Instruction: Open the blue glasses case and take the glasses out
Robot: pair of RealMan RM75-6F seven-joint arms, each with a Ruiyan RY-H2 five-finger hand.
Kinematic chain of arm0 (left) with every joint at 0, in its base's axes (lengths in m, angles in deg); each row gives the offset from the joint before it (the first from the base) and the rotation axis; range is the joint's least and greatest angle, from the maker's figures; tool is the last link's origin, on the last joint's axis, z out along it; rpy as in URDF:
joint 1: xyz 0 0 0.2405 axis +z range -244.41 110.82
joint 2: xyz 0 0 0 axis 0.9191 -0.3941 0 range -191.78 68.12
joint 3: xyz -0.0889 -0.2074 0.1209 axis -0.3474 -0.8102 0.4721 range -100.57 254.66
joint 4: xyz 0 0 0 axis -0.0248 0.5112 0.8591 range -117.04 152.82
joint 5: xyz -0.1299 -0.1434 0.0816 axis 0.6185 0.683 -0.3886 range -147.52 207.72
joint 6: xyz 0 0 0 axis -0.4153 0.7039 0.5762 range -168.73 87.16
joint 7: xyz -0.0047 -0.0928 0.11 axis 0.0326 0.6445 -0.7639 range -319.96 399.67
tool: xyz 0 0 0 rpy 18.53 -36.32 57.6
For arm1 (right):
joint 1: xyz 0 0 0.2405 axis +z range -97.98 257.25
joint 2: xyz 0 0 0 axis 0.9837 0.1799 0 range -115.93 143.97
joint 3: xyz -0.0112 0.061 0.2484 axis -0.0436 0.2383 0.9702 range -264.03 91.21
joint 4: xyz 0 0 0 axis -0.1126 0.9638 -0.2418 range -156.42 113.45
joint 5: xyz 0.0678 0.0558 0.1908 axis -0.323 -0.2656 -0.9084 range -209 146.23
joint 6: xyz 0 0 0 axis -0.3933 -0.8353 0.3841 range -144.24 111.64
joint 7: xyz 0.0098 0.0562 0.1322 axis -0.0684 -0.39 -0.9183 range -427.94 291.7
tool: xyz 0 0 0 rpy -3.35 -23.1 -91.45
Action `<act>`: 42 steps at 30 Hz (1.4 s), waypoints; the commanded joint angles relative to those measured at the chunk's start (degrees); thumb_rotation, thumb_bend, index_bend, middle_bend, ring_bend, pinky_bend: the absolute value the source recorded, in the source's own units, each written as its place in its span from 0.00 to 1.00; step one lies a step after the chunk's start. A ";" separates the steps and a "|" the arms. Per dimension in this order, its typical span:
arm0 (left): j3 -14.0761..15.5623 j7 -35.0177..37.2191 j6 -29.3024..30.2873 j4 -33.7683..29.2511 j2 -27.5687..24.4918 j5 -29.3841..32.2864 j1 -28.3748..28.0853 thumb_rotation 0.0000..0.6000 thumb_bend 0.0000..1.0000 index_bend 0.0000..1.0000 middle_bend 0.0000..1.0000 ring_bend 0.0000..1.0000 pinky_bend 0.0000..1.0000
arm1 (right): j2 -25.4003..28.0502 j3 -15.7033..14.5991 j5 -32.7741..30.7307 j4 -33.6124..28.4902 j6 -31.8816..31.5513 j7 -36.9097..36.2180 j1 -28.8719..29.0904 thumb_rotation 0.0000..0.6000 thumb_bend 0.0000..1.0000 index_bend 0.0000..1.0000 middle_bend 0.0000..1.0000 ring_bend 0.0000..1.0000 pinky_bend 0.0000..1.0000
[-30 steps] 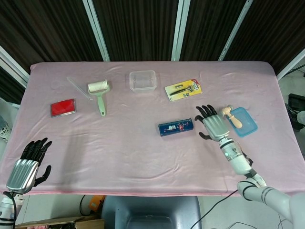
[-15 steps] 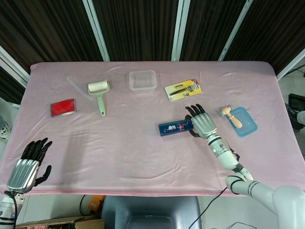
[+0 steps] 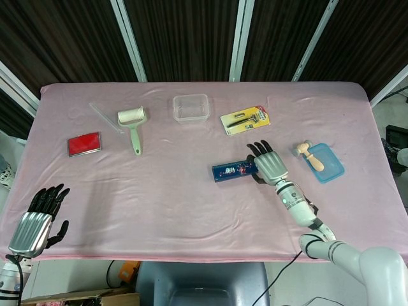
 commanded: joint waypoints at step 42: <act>-0.49 0.27 -1.10 -0.01 -0.13 1.59 -0.40 1.00 0.44 0.00 0.00 0.00 0.05 | -5.14 6.82 -11.89 4.78 6.65 12.06 7.86 1.00 0.61 0.56 0.25 0.16 0.08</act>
